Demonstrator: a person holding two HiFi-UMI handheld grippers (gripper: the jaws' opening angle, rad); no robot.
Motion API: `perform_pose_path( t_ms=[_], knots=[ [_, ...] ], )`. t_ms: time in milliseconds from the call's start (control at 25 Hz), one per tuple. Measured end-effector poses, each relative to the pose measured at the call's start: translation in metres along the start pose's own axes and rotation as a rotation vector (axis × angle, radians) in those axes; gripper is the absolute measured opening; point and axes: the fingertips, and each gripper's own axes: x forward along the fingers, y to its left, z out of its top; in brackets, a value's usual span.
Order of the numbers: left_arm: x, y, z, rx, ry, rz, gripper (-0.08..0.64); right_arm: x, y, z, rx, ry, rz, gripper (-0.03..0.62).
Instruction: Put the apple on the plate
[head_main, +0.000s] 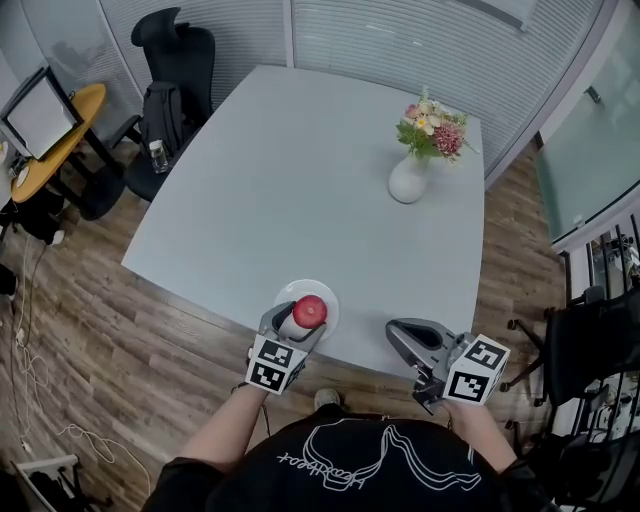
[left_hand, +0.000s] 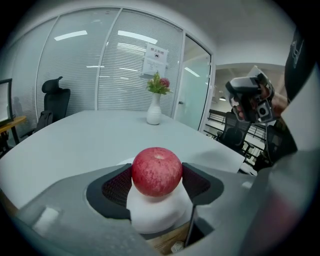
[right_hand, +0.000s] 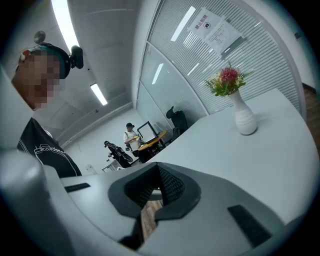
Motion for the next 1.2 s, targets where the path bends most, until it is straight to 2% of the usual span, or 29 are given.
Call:
perform_pose_path(
  t_ms=[360,560,840,1200],
  knots=[
    [0.01,0.001,-0.015,0.042,0.011,-0.002,0.322,0.005,-0.007,-0.004,0.016,0.012,0.005,0.009],
    [0.01,0.004,-0.017,0.007,-0.002,-0.016,0.324,0.007,-0.006,-0.006,0.016,0.02,0.012,0.009],
    [0.009,0.005,-0.02,0.048,0.013,-0.021,0.328,0.008,-0.005,-0.01,0.012,0.032,0.011,0.009],
    [-0.019,0.007,-0.008,0.019,0.0,-0.006,0.334,0.004,0.0,-0.008,-0.045,0.042,-0.005,0.009]
  ],
)
